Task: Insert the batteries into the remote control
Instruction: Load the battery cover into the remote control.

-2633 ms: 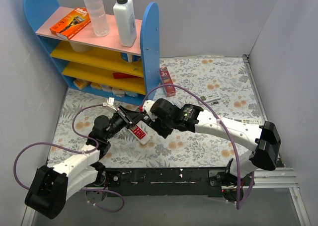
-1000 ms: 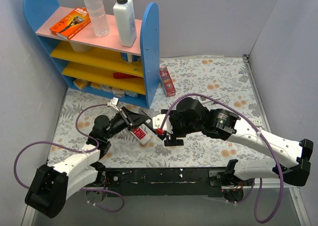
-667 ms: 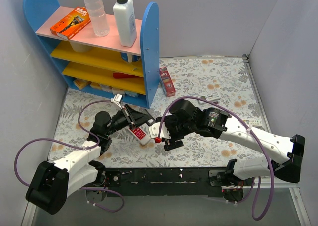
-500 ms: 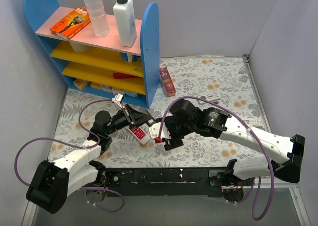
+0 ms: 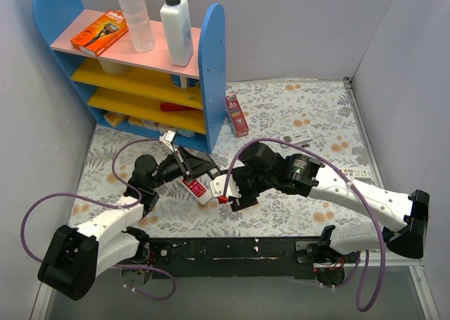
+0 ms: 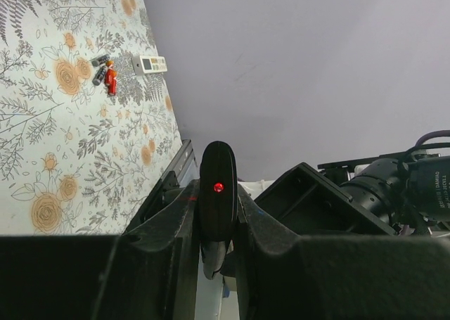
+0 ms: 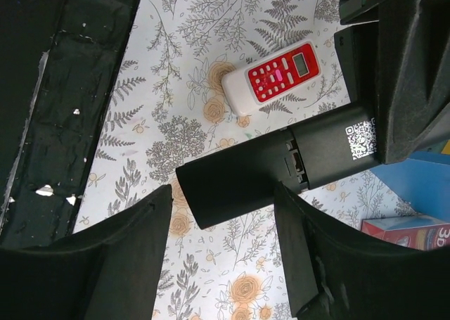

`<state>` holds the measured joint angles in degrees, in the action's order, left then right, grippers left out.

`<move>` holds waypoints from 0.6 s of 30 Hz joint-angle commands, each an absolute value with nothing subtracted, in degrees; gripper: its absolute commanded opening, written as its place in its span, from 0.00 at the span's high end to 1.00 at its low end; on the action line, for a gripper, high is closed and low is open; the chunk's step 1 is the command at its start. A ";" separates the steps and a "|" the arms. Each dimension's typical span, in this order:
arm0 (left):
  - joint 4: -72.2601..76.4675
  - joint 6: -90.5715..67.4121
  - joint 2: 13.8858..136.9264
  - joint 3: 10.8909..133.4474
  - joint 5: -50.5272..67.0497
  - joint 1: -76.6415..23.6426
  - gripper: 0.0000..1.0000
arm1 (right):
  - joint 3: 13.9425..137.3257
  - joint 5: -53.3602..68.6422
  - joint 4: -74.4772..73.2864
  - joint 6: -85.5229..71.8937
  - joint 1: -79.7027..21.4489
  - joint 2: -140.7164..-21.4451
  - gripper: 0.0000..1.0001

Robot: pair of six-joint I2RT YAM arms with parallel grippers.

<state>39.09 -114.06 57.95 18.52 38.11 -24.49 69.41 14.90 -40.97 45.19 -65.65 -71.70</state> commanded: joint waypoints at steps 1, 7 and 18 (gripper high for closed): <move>43.68 -119.18 57.66 20.48 39.55 -24.26 1.00 | 67.50 13.28 -38.68 45.70 -65.65 -71.98 0.35; 45.61 -120.94 57.92 20.48 40.08 -24.26 1.00 | 65.04 10.37 -34.72 45.18 -65.65 -70.93 0.37; 46.94 -121.47 58.01 21.27 42.27 -24.35 1.00 | 63.72 8.00 -28.75 42.45 -65.65 -71.37 0.39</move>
<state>41.25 -112.09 59.48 18.52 38.17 -23.90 64.53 9.91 -33.74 44.23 -65.67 -70.59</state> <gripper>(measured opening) 0.191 0.620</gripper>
